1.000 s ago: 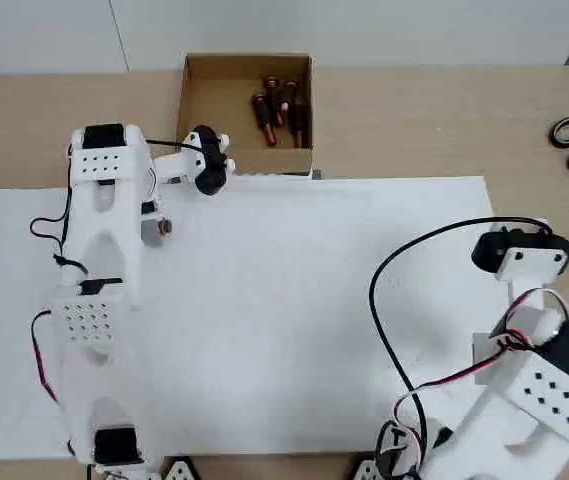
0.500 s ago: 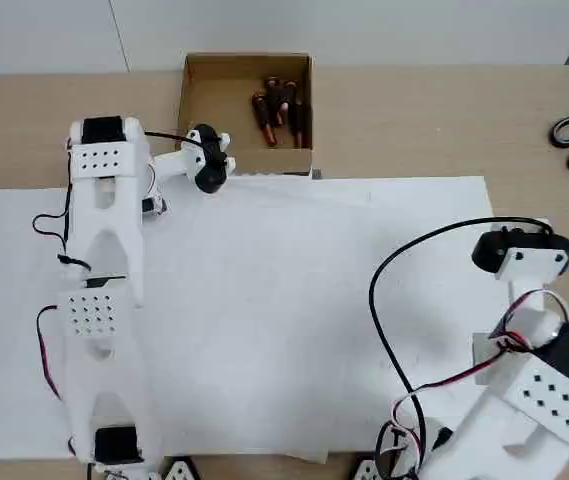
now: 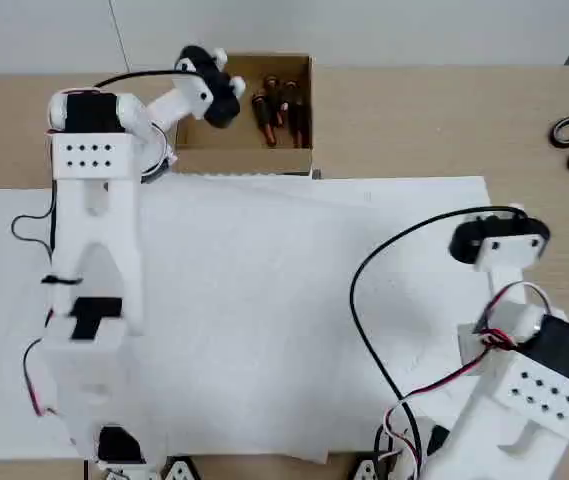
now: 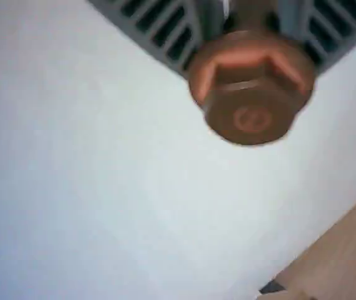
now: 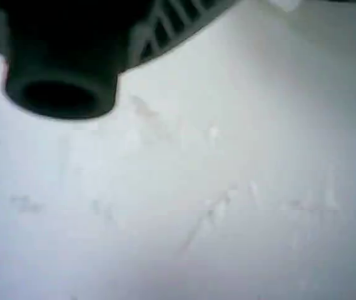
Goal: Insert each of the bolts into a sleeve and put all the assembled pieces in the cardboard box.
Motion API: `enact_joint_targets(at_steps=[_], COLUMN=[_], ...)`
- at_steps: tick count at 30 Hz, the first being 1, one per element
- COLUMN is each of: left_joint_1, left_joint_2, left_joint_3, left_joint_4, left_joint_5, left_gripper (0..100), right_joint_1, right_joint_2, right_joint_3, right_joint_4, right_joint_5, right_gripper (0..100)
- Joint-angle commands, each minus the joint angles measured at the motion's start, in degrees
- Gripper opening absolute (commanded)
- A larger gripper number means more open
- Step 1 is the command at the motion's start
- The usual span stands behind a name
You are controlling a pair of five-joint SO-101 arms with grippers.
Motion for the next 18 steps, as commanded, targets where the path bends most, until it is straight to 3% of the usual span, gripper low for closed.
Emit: enact_joint_targets(at_steps=[1, 5, 10, 18], left_joint_1=[2.2, 4.0, 6.9, 13.5], left_joint_2=[-12.8, -17.3, -25.1, -45.0], left_joint_3=[6.8, 15.1, 16.5, 27.6], left_joint_4=[1.2, -2.5, -2.5, 0.2], left_joint_5=[8.4, 11.3, 29.5, 45.8], left_gripper=[1, 1, 1, 1], right_joint_1=[-5.8, -10.4, -16.0, -23.2], right_joint_2=[-0.9, -1.0, -1.8, -17.2], right_joint_3=[-2.5, -2.6, -2.7, -2.3], right_joint_4=[-0.7, -1.4, -1.0, -3.9], right_joint_5=[-7.2, -14.6, -20.8, -25.1], right_gripper=[0.8, 0.5, 0.5, 0.4])
